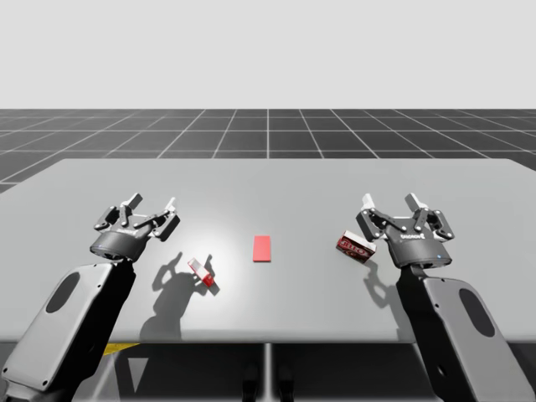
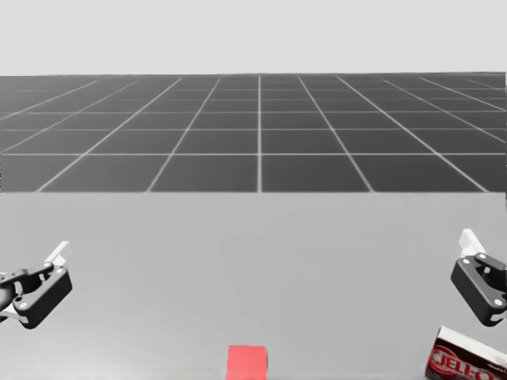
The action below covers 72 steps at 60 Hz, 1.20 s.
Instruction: Look at the card. If it is red, pick the object on the left. If it is green, pick the object on the right.
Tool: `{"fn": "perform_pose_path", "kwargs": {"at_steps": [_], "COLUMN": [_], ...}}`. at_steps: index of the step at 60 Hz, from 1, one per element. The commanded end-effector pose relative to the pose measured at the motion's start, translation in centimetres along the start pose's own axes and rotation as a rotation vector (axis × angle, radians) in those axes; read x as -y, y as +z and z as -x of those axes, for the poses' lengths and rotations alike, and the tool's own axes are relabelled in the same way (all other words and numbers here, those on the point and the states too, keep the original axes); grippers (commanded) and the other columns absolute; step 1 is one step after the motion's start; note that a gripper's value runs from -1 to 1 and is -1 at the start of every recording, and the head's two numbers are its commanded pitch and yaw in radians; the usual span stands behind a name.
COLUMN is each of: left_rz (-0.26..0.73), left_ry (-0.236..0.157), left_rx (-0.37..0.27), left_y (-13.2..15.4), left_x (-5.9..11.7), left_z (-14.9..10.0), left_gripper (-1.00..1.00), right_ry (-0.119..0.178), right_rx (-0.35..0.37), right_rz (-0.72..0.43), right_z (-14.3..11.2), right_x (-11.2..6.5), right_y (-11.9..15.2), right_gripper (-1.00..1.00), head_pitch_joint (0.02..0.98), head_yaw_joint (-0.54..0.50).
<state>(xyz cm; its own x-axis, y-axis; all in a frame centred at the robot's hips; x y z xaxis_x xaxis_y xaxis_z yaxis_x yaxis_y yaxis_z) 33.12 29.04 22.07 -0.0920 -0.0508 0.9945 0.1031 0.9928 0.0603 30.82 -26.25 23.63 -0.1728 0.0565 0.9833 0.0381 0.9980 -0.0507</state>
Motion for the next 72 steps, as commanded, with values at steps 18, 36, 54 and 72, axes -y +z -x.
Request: {"fn": "perform_pose_path", "kwargs": {"at_steps": [18, 36, 54, 72], "left_rz": [0.003, 0.009, 0.005, 0.005], "left_ry": [-0.016, -0.020, -0.018, -0.019], "left_rx": [0.004, 0.010, 0.010, 0.009], "left_y": [0.01, -0.09, -0.14, -0.15], "left_x": [-0.05, -0.08, -0.17, -0.24], "left_z": [-0.01, -0.09, -0.07, -0.03], "left_gripper": [-1.00, -1.00, -1.00, -1.00], "right_ry": [0.008, 0.009, 0.018, 0.027], "right_rx": [0.006, 0.012, 0.013, 0.009], "right_rz": [0.027, 0.033, 0.025, 0.013], "right_z": [0.00, -0.14, -0.11, 0.10], "right_x": [0.34, 0.49, 0.52, 0.05], "right_y": [-0.23, -0.20, -0.24, -0.17], "right_gripper": [-1.00, -1.00, -1.00, -1.00], "head_pitch_joint": [0.767, 0.858, 0.866, 0.900], "head_yaw_joint": [0.02, 0.02, 0.09, 0.28]}}
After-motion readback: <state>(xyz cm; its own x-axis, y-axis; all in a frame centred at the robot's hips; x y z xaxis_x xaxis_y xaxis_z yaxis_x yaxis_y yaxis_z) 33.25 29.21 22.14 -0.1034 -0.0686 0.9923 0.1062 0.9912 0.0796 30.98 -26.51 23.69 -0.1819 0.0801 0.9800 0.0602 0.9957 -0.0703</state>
